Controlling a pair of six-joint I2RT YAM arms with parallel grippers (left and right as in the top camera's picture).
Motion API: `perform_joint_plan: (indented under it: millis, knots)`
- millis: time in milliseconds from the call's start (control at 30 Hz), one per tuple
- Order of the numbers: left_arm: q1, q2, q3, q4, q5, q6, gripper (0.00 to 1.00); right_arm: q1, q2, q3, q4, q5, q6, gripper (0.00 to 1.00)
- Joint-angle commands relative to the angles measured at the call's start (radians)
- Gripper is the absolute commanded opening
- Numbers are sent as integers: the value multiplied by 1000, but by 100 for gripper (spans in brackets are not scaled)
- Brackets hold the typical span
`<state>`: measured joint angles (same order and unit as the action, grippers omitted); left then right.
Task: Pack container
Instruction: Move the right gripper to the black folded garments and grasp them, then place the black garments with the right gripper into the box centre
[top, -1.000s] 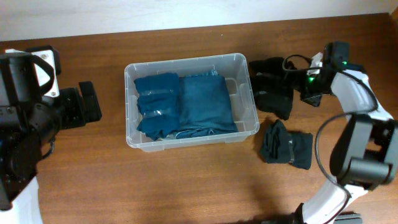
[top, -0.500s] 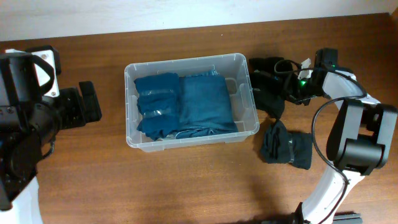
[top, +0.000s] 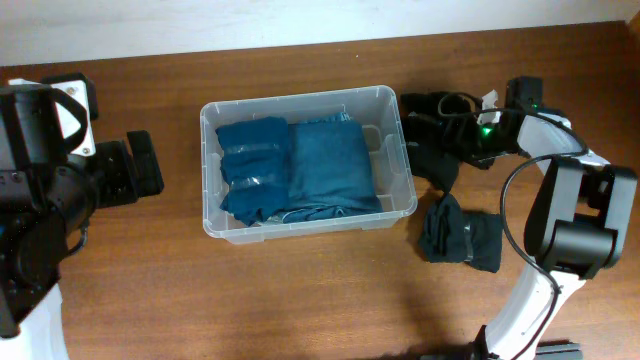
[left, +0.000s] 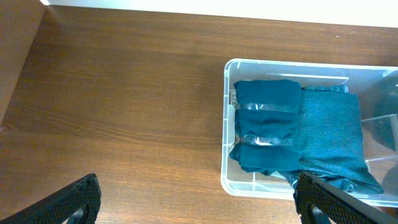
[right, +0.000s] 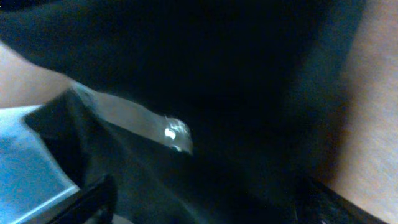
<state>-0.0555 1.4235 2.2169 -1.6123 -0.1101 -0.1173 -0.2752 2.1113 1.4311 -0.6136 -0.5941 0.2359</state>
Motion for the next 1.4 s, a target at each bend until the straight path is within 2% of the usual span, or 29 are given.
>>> perform_joint_plan:
  millis: [0,67,133,200,300,467,667,833,967,1200,1367]
  knots:
    - [6,-10,2,1,-11,-5,99,13,122,-31,35,-103,-21,74]
    - [6,-10,2,1,-11,-5,99,14,134,-31,52,-105,-18,63]
    - [6,-10,2,1,-11,-5,99,13,136,-31,58,-97,-19,48]
    - [6,-10,2,1,-11,-5,99,9,134,-30,57,-90,-18,24]
    - [6,-10,2,1,-11,-5,99,-3,121,-29,27,-90,-19,13]
    - [6,-10,2,1,-11,-5,99,-20,20,-29,-73,-87,-23,8]
    - [6,-10,2,1,-11,-5,99,10,-301,-29,-201,-95,-53,5]
    - [6,-10,2,1,-11,-5,99,112,-589,-29,-220,-89,-56,4]
    - [6,-10,2,1,-11,-5,99,208,-719,-29,-220,-87,-35,4]
    - [6,-10,2,1,-11,-5,99,386,-735,-29,-192,-91,-1,4]
    - [6,-10,2,1,-11,-5,99,523,-681,-29,-51,-91,-30,4]
